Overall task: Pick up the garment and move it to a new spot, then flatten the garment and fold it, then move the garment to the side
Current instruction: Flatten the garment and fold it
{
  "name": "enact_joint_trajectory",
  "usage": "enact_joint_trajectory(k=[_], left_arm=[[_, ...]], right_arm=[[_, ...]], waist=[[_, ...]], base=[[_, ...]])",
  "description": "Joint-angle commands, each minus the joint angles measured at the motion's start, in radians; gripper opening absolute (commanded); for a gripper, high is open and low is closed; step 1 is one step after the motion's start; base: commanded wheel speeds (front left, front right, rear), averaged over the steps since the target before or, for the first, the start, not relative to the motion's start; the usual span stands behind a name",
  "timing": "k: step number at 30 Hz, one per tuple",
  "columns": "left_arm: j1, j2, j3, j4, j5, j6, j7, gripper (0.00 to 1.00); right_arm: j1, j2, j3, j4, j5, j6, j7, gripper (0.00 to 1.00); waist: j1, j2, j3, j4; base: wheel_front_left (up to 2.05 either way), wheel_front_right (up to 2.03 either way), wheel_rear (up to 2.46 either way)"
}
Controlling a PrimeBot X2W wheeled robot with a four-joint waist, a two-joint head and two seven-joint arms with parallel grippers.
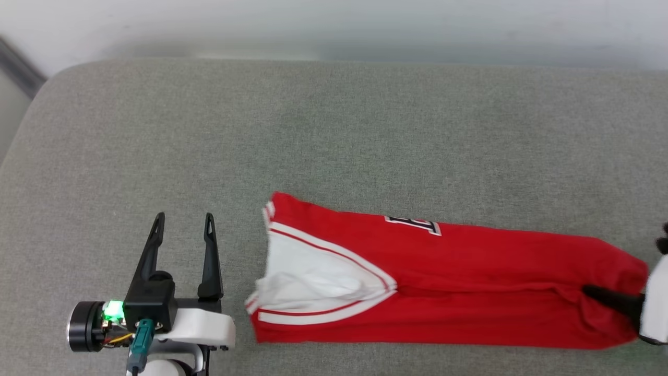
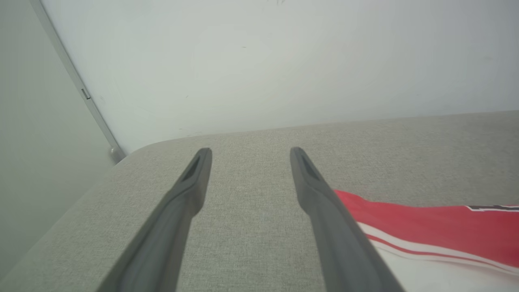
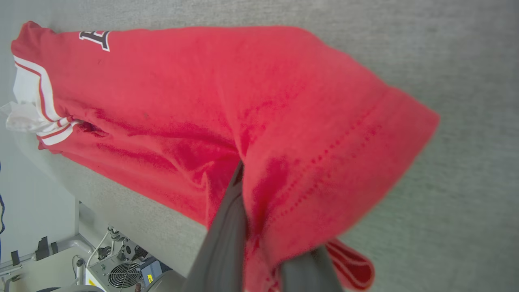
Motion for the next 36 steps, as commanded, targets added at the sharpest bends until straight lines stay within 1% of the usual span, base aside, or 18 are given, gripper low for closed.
enact_joint_trajectory(k=[1,5,9,12,18,23,26,31,36], left_arm=[[0.021,-0.01,0.012,-0.003,0.012,-0.008,-0.003,1.0],[0.046,-0.03,0.035,-0.006,0.032,-0.026,-0.003,1.0],[0.076,-0.048,0.06,-0.001,0.041,-0.039,-0.003,1.0],[0.099,-0.058,0.079,-0.001,0.05,-0.05,-0.003,1.0],[0.128,-0.075,0.109,0.002,0.061,-0.069,-0.003,1.0],[0.123,-0.088,0.121,0.003,0.067,-0.085,-0.003,1.0],[0.109,-0.096,0.131,0.003,0.07,-0.095,-0.003,1.0],[0.08,-0.107,0.135,0.006,0.08,-0.109,-0.003,1.0],[0.058,-0.116,0.138,0.006,0.082,-0.119,-0.003,1.0]], right_arm=[[0.021,-0.032,-0.013,0.015,-0.004,-0.001,-0.009,0.0],[0.046,-0.094,-0.037,0.061,-0.029,-0.001,-0.025,0.0],[0.07,-0.122,-0.051,0.063,-0.032,-0.001,-0.02,0.0],[0.086,-0.126,-0.051,0.013,-0.024,-0.001,-0.008,0.0],[0.097,-0.088,-0.042,-0.163,-0.001,-0.001,0.022,0.0],[0.044,-0.018,-0.007,-0.299,-0.028,-0.001,0.064,0.0],[-0.015,0.047,0.039,-0.323,-0.078,0.0,0.094,0.0],[-0.139,0.159,0.15,-0.281,-0.15,-0.001,0.145,0.0],[-0.249,0.268,0.247,-0.186,-0.198,-0.001,0.14,0.0]], waist=[[0.0,0.0,-0.015,-0.004],[0.0,0.0,-0.037,-0.01],[0.0,0.0,-0.062,-0.018],[0.0,0.0,-0.079,-0.027],[0.0,0.0,-0.095,-0.036],[0.0,0.0,-0.088,-0.035],[0.0,0.0,-0.077,-0.032],[0.0,0.0,-0.049,-0.016],[0.0,0.0,-0.023,-0.002]], base=[[0.0,0.0,0.0],[0.0,0.0,0.0],[0.0,0.0,0.0],[0.0,0.0,0.0],[0.0,0.0,0.0],[0.0,0.0,0.0],[0.0,0.0,0.0],[0.0,0.0,0.0],[0.0,0.0,0.0]])
